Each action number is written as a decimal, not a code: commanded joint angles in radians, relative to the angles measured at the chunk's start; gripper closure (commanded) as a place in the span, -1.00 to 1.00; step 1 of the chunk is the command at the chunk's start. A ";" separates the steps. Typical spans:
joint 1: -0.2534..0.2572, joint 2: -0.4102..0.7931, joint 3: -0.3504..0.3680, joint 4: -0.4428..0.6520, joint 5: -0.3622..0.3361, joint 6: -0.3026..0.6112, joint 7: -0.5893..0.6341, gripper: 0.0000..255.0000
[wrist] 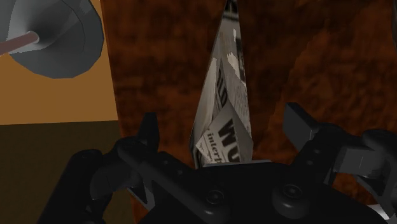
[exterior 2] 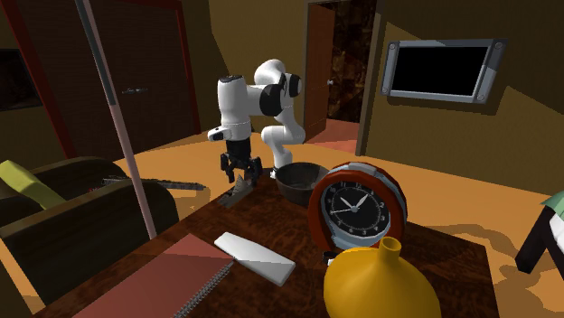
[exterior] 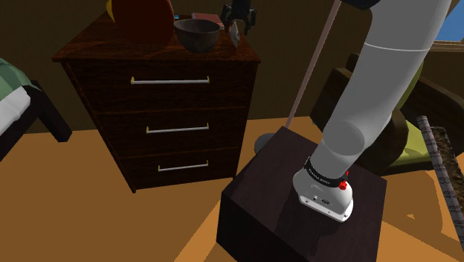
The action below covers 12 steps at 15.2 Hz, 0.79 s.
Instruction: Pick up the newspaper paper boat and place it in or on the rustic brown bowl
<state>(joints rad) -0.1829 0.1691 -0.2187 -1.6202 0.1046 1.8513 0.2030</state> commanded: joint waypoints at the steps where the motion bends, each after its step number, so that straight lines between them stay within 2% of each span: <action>1: 0.000 0.000 0.000 0.000 0.000 0.000 0.000 1.00; 10: 0.000 0.000 0.000 0.000 0.000 0.000 0.000 1.00; 12: -0.001 0.000 0.000 0.027 -0.001 -0.027 0.002 1.00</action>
<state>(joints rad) -0.1831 0.1694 -0.2187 -1.6034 0.1042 1.8347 0.2044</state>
